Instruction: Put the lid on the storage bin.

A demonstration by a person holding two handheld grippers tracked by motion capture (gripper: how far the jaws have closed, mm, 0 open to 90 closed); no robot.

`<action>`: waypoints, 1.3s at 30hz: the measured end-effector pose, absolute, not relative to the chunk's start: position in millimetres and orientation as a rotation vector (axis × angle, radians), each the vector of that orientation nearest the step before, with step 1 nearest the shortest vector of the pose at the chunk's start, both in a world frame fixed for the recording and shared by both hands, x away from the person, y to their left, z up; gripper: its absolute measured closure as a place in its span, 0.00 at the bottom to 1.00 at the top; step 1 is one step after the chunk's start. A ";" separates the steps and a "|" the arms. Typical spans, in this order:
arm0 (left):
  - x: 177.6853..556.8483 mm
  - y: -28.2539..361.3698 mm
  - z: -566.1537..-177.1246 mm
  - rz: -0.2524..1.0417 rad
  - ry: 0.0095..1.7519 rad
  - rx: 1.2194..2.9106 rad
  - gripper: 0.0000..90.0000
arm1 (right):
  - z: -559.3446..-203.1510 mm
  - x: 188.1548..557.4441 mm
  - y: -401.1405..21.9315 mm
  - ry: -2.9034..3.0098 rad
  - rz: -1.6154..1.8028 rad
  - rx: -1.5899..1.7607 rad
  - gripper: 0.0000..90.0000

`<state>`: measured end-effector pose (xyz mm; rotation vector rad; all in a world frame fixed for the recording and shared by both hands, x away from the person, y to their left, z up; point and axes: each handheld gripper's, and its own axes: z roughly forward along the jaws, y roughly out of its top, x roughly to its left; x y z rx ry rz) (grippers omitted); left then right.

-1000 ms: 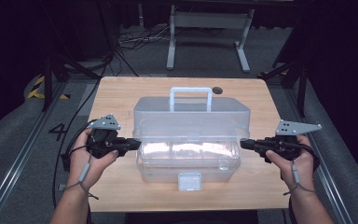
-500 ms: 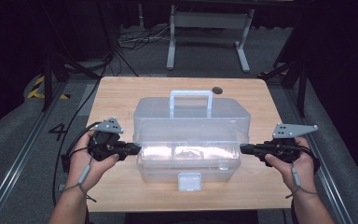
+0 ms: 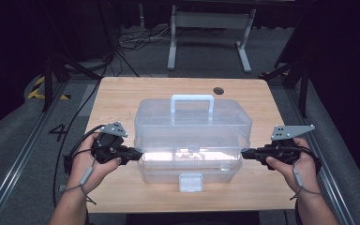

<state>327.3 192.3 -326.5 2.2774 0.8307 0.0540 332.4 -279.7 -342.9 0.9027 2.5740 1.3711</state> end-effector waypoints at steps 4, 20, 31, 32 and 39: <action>327.6 191.2 -327.7 0.044 0.827 2.298 0.89 | -343.7 332.7 -280.2 2.590 1.361 0.912 0.98; 327.1 189.6 -332.0 0.004 0.828 2.377 0.85 | -347.3 332.5 -280.5 2.670 1.255 0.916 0.95; 324.9 189.8 -333.4 -0.043 0.812 2.412 0.85 | -350.5 332.8 -278.5 2.723 1.190 0.916 0.94; 324.5 189.6 -333.8 -0.049 0.811 2.413 0.85 | -350.9 333.1 -278.3 2.727 1.186 0.912 0.94; 323.9 187.9 -337.0 -0.062 0.778 2.456 0.85 | -354.6 333.7 -276.2 2.766 1.139 0.910 0.94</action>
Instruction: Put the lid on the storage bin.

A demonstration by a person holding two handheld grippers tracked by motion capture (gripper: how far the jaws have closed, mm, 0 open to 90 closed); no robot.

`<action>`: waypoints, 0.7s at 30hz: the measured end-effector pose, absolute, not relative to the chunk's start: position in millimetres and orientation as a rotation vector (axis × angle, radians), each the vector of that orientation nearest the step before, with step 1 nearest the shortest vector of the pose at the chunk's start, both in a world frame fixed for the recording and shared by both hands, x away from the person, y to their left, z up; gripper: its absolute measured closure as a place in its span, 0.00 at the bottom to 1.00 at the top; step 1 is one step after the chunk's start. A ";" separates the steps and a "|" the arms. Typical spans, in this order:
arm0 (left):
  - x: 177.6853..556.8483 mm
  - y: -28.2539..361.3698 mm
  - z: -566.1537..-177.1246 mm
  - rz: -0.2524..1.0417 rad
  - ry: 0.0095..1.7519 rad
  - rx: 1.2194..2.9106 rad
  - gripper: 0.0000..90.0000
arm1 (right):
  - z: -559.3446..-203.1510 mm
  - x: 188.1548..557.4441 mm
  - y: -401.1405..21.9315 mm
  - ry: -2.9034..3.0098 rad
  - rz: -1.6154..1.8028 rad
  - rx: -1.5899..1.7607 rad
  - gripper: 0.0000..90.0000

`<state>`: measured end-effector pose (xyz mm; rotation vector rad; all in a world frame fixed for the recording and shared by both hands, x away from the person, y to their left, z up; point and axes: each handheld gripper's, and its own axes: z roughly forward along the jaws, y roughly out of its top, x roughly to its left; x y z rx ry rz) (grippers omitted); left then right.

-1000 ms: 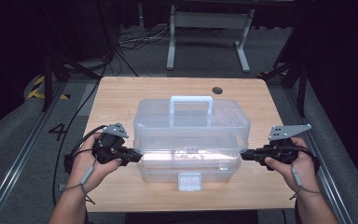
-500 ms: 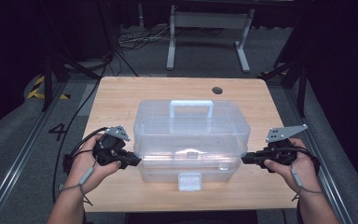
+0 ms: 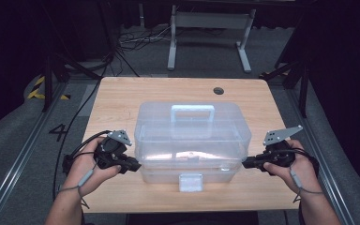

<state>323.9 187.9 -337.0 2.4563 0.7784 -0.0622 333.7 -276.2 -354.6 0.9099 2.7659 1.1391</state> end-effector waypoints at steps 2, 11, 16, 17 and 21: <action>324.0 187.3 -337.6 -0.069 0.775 2.462 0.86 | -355.3 333.9 -276.0 2.772 1.132 0.908 0.94; 326.2 187.7 -342.2 -0.089 0.780 2.477 0.86 | -359.1 335.3 -274.3 2.801 1.077 0.910 0.94; 328.2 188.9 -345.3 -0.110 0.782 2.488 0.86 | -362.0 336.1 -272.5 2.822 1.049 0.902 0.94; 328.2 188.9 -345.3 -0.110 0.782 2.488 0.86 | -362.1 336.1 -272.4 2.825 1.038 0.901 0.94; 328.3 187.8 -346.9 -0.121 0.783 2.498 0.86 | -363.4 336.5 -271.9 2.834 1.029 0.901 0.94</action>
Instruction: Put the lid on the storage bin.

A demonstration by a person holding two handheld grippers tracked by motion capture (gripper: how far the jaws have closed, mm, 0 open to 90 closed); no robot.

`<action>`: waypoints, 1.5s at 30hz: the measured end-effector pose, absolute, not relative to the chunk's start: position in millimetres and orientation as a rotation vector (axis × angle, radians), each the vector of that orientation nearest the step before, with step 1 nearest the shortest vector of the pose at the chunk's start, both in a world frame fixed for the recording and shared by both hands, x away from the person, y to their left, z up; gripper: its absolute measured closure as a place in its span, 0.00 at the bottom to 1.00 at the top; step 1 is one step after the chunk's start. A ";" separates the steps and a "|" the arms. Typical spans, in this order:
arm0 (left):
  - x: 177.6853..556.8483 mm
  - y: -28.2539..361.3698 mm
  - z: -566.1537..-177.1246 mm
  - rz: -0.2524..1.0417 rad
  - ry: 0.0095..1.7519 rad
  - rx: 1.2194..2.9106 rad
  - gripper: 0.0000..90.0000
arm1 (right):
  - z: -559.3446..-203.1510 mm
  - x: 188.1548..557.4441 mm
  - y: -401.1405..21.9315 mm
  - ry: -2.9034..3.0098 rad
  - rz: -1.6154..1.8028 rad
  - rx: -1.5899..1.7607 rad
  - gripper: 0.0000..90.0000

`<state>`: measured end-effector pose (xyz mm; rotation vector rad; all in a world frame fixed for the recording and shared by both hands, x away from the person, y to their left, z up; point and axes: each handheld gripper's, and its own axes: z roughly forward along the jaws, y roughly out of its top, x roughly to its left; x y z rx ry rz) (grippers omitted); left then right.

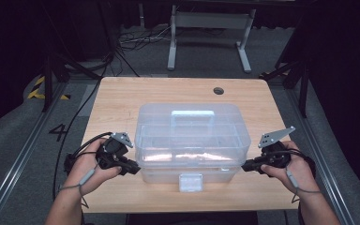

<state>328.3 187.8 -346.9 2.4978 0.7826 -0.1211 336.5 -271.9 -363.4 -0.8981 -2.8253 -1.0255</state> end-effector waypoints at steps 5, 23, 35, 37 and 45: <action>328.3 186.6 -348.8 -0.134 0.782 2.519 0.86 | -365.2 336.8 -270.7 -2.836 -0.988 -0.894 0.93; 325.9 193.1 -352.4 -0.121 0.833 2.530 0.81 | -366.8 336.2 -270.5 -2.880 -0.872 -0.901 0.88; 315.1 218.4 -345.0 0.010 0.987 2.406 0.63 | -338.2 346.9 -293.4 -2.832 -1.055 -0.938 0.74; 317.8 221.8 -343.7 0.029 1.009 2.374 0.62 | -334.9 349.3 -298.1 -2.817 -1.096 -0.959 0.72; 334.9 234.6 -344.2 0.104 1.071 2.228 0.58 | -333.0 360.9 -311.3 -2.782 -1.220 -1.076 0.62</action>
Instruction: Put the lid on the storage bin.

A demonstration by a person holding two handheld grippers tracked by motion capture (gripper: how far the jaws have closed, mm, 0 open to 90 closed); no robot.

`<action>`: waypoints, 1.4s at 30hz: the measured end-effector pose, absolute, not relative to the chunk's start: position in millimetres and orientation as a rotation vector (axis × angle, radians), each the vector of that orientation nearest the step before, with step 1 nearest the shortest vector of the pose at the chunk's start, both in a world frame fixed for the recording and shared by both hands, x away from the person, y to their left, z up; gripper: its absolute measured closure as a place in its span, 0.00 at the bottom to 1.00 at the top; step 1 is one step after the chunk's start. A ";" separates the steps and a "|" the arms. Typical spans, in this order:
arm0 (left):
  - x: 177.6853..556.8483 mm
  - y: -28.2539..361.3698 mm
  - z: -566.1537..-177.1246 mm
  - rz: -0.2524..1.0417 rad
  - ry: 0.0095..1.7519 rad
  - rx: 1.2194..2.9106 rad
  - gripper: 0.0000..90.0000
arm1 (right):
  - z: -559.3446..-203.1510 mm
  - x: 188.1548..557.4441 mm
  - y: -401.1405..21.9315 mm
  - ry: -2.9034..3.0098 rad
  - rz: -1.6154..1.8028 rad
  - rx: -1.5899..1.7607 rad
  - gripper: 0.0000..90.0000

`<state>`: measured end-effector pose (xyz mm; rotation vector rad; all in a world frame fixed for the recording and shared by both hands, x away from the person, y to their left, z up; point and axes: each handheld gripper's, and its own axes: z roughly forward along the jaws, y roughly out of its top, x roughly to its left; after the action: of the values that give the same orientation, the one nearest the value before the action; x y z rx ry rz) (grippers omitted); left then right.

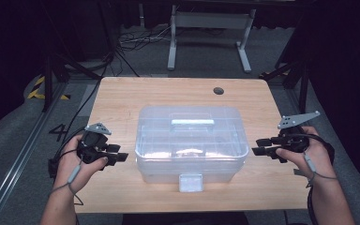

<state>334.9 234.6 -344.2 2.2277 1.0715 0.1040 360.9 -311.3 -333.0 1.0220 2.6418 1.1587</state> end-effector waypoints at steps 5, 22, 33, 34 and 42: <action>343.8 243.8 -349.8 0.138 1.136 2.156 0.57 | -336.1 367.4 -325.2 2.549 1.195 1.083 0.57; 368.4 266.4 -373.3 0.293 1.231 2.048 0.51 | -369.6 393.9 -361.7 2.357 1.204 1.257 0.48; 381.7 274.7 -393.7 0.370 1.253 2.080 0.40 | -410.4 417.8 -358.7 2.392 1.120 1.224 0.44; 382.6 274.4 -395.9 0.375 1.258 2.083 0.39 | -413.9 419.3 -358.6 2.392 1.119 1.226 0.44; 390.4 274.1 -412.6 0.398 1.238 2.150 0.36 | -435.8 426.6 -361.3 2.375 1.136 1.259 0.41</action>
<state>390.4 274.1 -412.6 2.1503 1.2381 0.3978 426.6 -361.3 -435.8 1.2595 2.3751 1.1360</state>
